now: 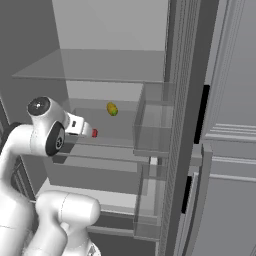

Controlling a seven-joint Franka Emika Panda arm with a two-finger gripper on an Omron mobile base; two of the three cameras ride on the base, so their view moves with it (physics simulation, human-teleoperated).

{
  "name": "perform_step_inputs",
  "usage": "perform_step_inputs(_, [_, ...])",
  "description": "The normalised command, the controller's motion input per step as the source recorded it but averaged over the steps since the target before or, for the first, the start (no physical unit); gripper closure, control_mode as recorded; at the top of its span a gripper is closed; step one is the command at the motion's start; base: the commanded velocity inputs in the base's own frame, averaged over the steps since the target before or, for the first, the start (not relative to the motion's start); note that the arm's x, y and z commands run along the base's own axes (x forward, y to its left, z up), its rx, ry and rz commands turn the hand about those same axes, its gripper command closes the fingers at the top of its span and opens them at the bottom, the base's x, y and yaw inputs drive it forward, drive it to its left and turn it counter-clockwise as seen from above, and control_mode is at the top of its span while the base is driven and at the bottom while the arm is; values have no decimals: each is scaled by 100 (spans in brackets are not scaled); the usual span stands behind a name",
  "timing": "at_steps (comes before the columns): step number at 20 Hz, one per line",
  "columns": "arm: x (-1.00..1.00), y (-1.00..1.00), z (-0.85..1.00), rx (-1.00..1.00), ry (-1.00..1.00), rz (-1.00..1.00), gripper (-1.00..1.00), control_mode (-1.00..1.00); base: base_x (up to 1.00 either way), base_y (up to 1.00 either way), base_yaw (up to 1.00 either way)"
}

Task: Take the strawberry from the fridge and place it on top of the pancake, located on the dining counter.

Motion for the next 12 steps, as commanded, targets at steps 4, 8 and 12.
perform_step_inputs(4, [68,10,-48,-7,0,0,-100,-100,0,0,0])
perform_step_inputs(8, [70,-1,-29,0,0,0,-100,-100,0,0,0])
perform_step_inputs(12, [75,0,-17,0,7,0,-100,-100,0,0,0])
